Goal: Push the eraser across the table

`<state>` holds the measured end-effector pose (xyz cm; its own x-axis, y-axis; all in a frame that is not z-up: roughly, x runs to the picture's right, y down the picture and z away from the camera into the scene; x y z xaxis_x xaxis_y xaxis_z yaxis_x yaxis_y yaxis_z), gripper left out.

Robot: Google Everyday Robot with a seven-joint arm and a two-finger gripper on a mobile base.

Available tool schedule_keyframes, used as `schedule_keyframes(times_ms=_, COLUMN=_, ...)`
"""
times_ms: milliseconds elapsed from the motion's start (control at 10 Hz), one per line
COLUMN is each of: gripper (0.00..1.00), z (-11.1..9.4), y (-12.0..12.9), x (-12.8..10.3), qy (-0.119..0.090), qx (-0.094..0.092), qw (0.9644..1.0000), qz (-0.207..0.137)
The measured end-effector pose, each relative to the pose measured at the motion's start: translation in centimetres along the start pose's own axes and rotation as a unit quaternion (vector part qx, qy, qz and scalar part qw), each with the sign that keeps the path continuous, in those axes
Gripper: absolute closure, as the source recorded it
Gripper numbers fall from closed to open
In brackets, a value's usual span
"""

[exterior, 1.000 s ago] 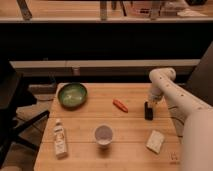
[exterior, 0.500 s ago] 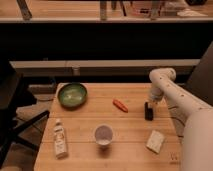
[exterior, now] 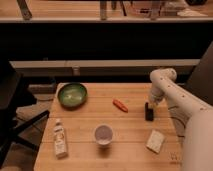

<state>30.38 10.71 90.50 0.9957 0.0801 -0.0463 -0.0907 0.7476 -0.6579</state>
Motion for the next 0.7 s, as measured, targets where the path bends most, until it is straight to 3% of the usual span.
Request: schedule_keyframes(times_ms=700, gripper=1.0, z=-0.01, y=0.43, x=0.18, qy=0.0, qx=0.0, qw=1.0, qz=-0.004)
